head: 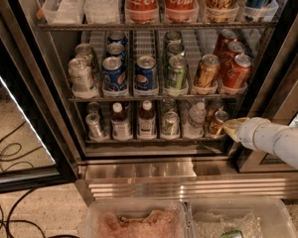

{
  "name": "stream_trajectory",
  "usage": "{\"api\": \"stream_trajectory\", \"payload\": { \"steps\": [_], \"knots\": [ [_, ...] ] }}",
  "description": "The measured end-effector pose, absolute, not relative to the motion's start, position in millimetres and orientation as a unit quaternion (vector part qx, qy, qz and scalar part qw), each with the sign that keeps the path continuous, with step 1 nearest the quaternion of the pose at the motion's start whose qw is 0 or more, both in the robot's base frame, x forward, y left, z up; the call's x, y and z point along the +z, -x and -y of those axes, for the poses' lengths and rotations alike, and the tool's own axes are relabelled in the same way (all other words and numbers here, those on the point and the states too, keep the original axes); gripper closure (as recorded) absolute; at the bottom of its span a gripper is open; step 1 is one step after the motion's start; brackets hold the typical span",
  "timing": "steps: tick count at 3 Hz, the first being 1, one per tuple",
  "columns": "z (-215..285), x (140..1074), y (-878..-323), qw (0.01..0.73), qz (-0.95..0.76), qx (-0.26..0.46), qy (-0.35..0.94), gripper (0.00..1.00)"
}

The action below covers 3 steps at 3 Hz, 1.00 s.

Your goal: Pick orange can from bottom shelf of fridge

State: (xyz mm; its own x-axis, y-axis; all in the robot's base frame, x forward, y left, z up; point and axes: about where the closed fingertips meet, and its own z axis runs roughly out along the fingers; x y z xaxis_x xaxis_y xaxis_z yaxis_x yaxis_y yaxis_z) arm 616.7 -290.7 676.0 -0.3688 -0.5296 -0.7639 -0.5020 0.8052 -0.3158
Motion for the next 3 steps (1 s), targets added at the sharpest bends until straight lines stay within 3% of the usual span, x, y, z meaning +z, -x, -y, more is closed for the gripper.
{"api": "stream_trajectory", "payload": {
  "steps": [2,3],
  "knots": [
    [290.6,676.0,-616.7,0.467,-0.827,-0.015,0.312,0.11],
    [290.6,676.0,-616.7,0.467,-0.827,-0.015,0.312,0.0]
  ]
}}
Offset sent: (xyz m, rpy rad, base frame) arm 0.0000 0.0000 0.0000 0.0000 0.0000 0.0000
